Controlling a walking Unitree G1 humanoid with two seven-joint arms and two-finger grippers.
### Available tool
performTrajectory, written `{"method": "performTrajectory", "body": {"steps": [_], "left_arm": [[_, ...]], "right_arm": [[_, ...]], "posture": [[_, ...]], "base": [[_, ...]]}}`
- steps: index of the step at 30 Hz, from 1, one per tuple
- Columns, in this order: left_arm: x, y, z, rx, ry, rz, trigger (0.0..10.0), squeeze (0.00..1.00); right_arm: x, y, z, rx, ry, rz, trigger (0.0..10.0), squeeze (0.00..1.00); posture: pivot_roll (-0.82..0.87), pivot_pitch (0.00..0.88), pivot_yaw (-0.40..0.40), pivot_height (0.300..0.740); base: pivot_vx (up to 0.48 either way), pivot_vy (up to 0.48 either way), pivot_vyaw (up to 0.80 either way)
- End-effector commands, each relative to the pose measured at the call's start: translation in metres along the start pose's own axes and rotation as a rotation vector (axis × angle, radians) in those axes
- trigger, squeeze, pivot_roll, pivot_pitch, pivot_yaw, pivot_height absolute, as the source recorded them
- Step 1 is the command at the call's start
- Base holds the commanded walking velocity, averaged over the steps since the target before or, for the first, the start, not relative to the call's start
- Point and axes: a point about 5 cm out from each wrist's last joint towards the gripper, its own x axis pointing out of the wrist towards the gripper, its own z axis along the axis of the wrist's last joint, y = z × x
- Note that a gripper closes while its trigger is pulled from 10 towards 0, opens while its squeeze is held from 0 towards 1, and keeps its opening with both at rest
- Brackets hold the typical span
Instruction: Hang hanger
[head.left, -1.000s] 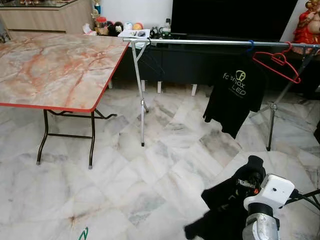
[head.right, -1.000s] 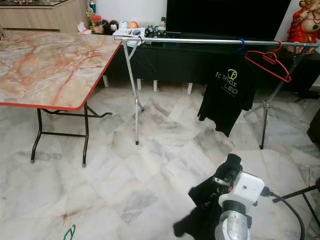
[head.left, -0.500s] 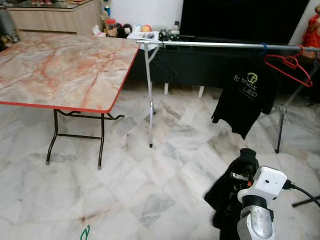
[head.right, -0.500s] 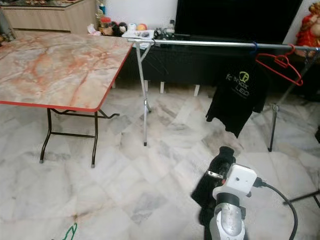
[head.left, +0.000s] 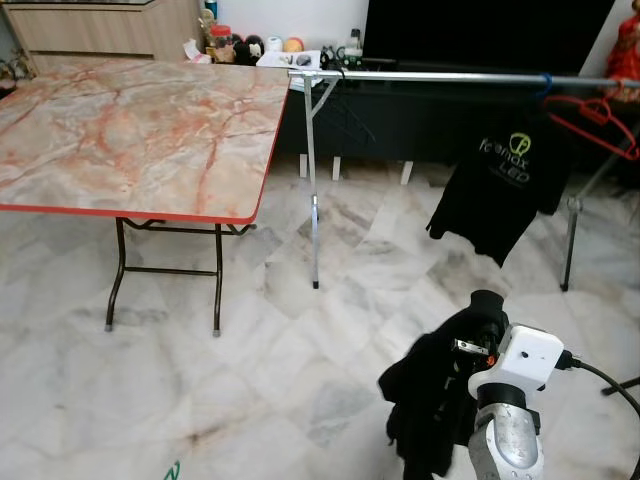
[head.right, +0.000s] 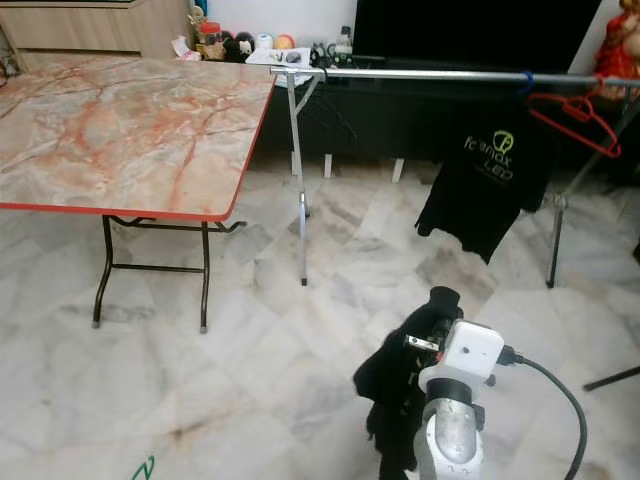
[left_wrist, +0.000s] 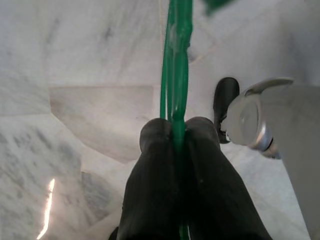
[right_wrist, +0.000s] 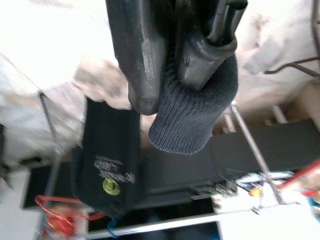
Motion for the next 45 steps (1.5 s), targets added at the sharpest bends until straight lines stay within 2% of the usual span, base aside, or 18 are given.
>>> {"method": "performTrajectory", "body": {"steps": [1, 15, 19, 27, 41, 45], "left_arm": [[-0.0010, 0.0054, -0.0027, 0.018, 0.018, 0.011, 10.0, 0.00], [-0.0018, 0.0085, -0.0057, 0.007, 0.032, 0.025, 10.0, 0.00], [-0.0015, 0.0078, -0.0050, 0.006, 0.031, 0.023, 10.0, 0.00], [-0.0007, 0.0051, -0.0027, 0.004, 0.025, 0.014, 10.0, 0.00], [-0.0008, 0.0043, -0.0038, 0.010, 0.027, 0.011, 10.0, 0.00], [-0.0003, 0.0023, -0.0022, 0.041, 0.019, 0.008, 10.0, 0.00]], "right_arm": [[0.0023, 0.0023, 0.0078, 0.001, -0.034, 0.001, 10.0, 0.00], [0.0021, 0.0076, 0.0058, -0.003, -0.016, 0.012, 10.0, 0.00], [0.0047, 0.0037, 0.0063, 0.059, -0.001, -0.033, 10.0, 0.00], [0.0038, 0.0065, 0.0063, 0.012, -0.008, -0.004, 10.0, 0.00], [0.0031, 0.0097, 0.0047, 0.009, -0.008, 0.006, 10.0, 0.00], [0.0040, 0.0085, 0.0042, 0.015, -0.006, 0.001, 10.0, 0.00]], "posture": [[-0.02, 0.122, -0.005, 0.740], [0.00, 0.138, 0.000, 0.740], [0.00, 0.138, 0.000, 0.740], [0.00, 0.136, -0.001, 0.740], [0.01, 0.093, -0.001, 0.740], [0.01, 0.079, -0.001, 0.740]], "base": [[0.000, 0.398, 0.00], [0.000, 0.403, 0.00], [0.000, 0.401, 0.00], [0.000, 0.401, 0.00], [0.000, 0.401, 0.00], [0.000, 0.264, 0.00]]}}
